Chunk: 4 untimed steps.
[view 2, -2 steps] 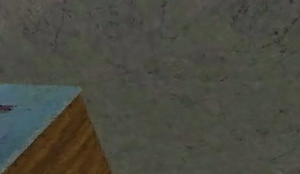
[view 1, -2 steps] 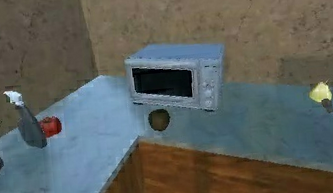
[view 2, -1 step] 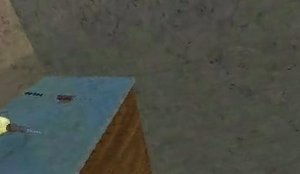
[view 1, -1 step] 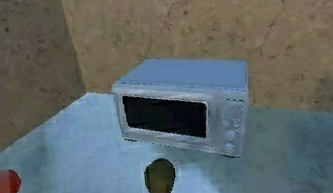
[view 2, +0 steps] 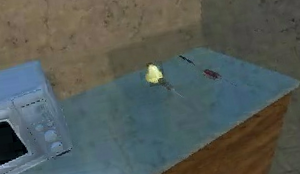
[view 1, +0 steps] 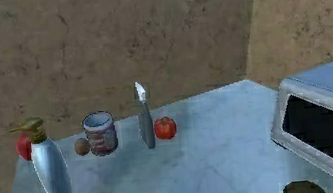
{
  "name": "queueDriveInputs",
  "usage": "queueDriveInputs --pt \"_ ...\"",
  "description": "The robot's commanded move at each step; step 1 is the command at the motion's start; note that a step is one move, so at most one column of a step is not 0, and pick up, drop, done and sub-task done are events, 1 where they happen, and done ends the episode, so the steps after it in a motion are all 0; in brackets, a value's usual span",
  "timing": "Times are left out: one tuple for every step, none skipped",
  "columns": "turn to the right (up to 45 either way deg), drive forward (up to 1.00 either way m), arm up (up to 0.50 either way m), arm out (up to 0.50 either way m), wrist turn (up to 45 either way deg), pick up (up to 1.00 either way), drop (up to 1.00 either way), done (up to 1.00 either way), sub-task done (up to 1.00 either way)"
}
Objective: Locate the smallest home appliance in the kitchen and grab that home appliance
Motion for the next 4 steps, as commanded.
queueDriveInputs --pt "-36.0 0.00 0.00 0.00 0.0 0.00 0.00 0.00 0.00" --pt "0.0 0.00 0.50 0.00 0.0 0.00 0.00 0.00 0.00" --pt "0.0 0.00 0.38 0.00 0.0 0.00 0.00 0.00 0.00" --pt "0.0 0.00 0.00 0.24 0.0 0.00 0.00 0.00 0.00"
